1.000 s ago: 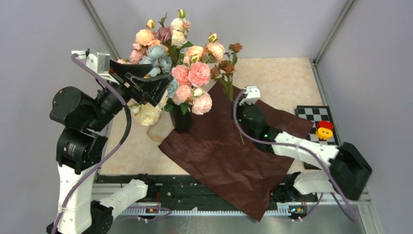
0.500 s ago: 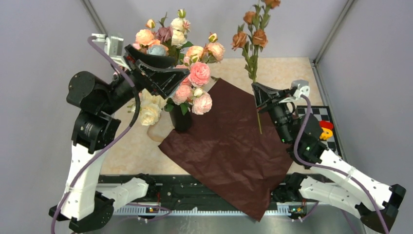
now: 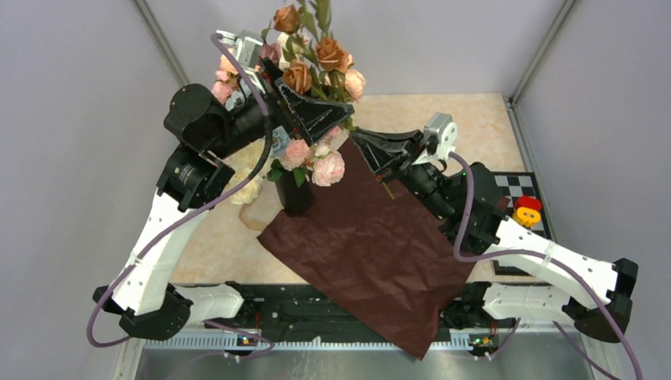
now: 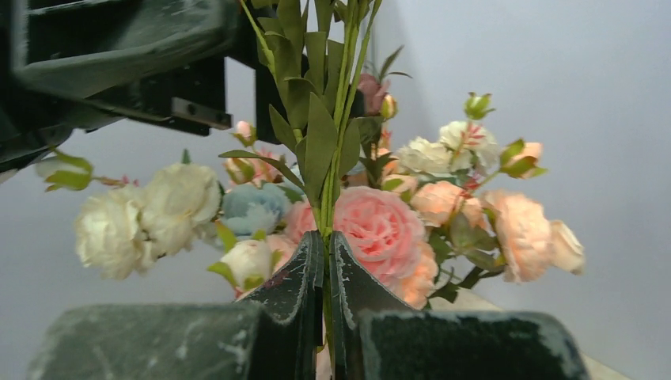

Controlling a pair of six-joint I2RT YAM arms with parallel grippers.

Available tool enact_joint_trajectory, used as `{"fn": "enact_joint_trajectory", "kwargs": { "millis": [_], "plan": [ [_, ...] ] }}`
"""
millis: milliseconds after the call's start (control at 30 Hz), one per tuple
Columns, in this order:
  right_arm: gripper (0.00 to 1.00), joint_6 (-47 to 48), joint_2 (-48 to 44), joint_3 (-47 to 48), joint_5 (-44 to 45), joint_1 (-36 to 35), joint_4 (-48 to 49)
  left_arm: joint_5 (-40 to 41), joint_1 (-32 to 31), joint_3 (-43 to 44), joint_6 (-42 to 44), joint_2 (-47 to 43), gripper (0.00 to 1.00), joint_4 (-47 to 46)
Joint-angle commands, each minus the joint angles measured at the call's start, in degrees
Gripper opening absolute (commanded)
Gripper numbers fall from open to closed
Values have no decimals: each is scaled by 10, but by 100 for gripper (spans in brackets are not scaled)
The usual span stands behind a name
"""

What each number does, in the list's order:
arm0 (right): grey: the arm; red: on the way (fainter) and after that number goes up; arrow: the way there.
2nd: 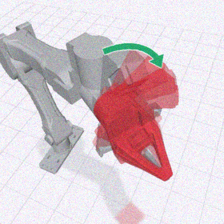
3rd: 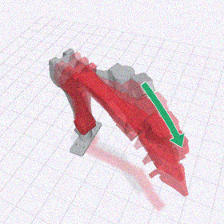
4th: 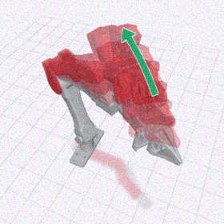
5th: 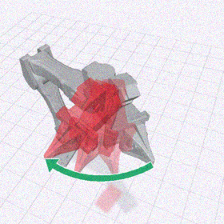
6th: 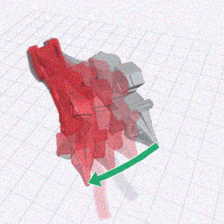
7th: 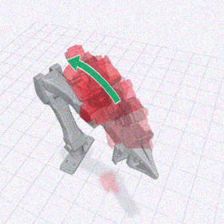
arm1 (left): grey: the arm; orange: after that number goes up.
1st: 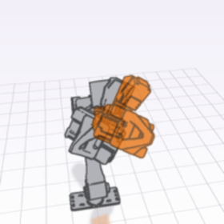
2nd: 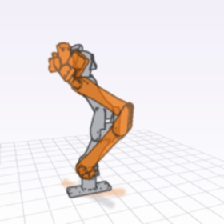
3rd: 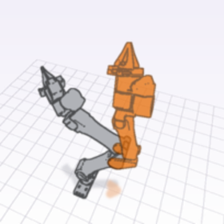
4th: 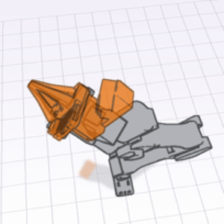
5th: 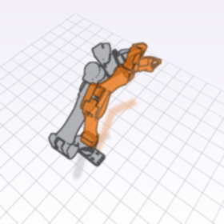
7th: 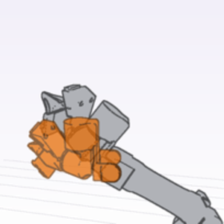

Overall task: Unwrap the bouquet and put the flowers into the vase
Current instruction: Insert the fake flower into the vase.

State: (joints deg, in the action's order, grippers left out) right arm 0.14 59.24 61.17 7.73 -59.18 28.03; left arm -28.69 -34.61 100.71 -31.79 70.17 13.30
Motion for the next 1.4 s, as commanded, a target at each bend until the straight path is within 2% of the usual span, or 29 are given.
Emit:
{"fn": "enact_joint_trajectory", "kwargs": {
  "millis": [0,167,200,333,400,533,567,600,733,767,867,967,1133,1367],
  "plan": [
    [0,8,1,32,-63,-21,54,34,-2,15,16,-12,99,-28],
    [0,6,1,32,-73,-28,62,67,-1,10,33,-17,98,-5],
    [0,5,1,33,-75,-28,61,65,-2,6,32,-19,93,-9],
    [0,-9,-2,23,-95,-29,62,31,-2,-22,9,-33,62,-68],
    [0,-17,-5,15,-97,-29,57,18,-1,-40,-2,-44,41,-102],
    [0,-29,-18,-3,-104,-29,34,3,-1,-54,13,-65,3,-106],
    [0,-32,-23,-8,-108,-29,29,-2,-2,-60,21,-73,0,-108],
    [7,-34,-29,-14,-107,-29,25,-12,-2,-66,33,-81,0,-108],
    [50,-33,-68,-51,-81,-29,1,-84,-3,-67,124,-105,0,-76],
    [57,-33,-78,-62,-65,-29,-4,-115,-4,-68,154,-109,0,-63],
    [72,-31,-111,-99,-14,-29,-16,-136,-7,-74,234,-126,0,-19],
    [77,-24,-136,-125,37,-29,-39,-173,-7,-52,267,-124,0,28],
    [80,-5,-158,-143,101,-29,-76,-206,-8,3,334,-110,0,159],
    [81,-5,-165,-150,109,-29,-76,-93,-9,10,430,-127,0,295]
  ]
}}
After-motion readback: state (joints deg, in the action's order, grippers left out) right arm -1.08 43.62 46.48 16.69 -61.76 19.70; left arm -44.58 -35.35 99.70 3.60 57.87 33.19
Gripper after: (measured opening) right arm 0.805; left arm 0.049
